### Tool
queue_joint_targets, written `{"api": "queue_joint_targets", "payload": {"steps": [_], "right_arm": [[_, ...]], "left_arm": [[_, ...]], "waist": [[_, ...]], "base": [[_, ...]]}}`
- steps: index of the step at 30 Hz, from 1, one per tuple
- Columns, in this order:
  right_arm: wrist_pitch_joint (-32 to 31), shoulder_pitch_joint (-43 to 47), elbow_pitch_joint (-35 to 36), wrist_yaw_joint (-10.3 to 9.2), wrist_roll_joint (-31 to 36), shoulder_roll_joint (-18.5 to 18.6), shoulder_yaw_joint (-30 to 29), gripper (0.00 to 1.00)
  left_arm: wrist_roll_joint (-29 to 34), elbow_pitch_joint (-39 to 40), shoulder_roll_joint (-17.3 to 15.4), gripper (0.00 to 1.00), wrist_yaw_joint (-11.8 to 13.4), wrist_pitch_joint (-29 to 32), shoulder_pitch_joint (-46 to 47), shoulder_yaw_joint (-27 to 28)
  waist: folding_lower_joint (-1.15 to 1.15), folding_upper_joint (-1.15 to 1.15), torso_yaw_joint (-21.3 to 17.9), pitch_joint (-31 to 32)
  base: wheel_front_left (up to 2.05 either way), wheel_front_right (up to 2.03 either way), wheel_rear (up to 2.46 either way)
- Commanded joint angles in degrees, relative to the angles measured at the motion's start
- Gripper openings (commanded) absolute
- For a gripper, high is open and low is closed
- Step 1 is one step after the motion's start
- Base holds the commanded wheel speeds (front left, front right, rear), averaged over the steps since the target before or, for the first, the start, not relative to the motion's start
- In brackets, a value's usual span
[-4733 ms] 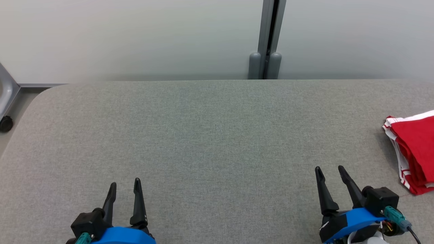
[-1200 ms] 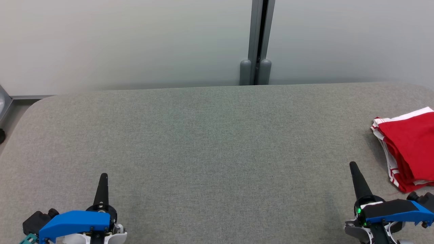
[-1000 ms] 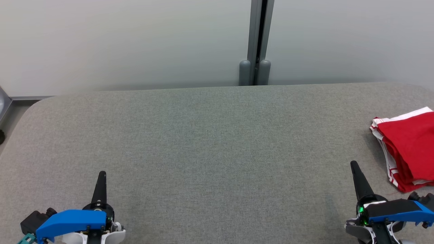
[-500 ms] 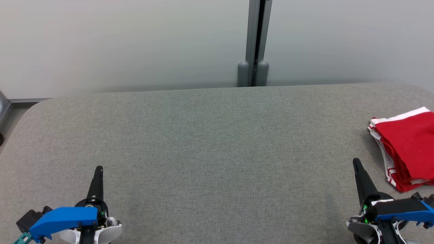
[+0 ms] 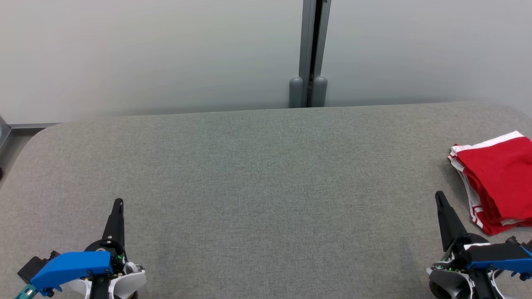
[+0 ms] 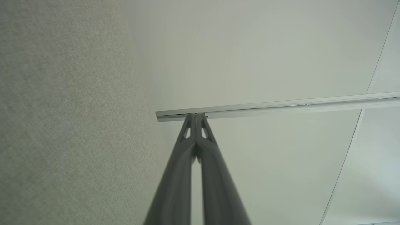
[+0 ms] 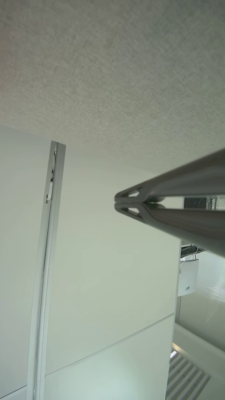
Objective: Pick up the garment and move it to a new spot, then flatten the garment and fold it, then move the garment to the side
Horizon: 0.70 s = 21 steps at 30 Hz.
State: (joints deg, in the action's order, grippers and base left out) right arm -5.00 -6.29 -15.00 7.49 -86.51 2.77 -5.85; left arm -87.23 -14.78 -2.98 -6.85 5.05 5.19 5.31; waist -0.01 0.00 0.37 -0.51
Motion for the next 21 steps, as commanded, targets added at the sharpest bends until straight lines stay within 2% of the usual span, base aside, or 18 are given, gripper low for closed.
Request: {"api": "queue_joint_targets", "payload": {"steps": [1, 15, 21], "right_arm": [[-0.4, 0.11, 0.53, 0.0, -0.96, 0.17, -0.22, 0.0], [-1.73, 0.18, 1.16, 0.0, -6.16, 0.18, -0.83, 0.0], [-1.71, 0.18, 1.14, 0.0, -5.97, 0.18, -0.81, 0.0]], "left_arm": [[-0.68, 0.36, 0.08, 0.0, -0.34, 0.34, 1.08, 0.53], [-5.42, 0.93, 0.16, 0.0, -0.91, 1.73, 1.41, 1.44], [-5.24, 0.88, 0.16, 0.0, -0.8, 1.72, 1.31, 1.41]], "waist": [[0.01, 0.0, -0.02, 0.02], [0.01, 0.0, -0.36, 0.33], [0.01, 0.0, -0.37, 0.33]], "base": [[0.0, 0.0, 0.0], [0.0, 0.0, 0.0], [0.0, 0.0, 0.0]]}}
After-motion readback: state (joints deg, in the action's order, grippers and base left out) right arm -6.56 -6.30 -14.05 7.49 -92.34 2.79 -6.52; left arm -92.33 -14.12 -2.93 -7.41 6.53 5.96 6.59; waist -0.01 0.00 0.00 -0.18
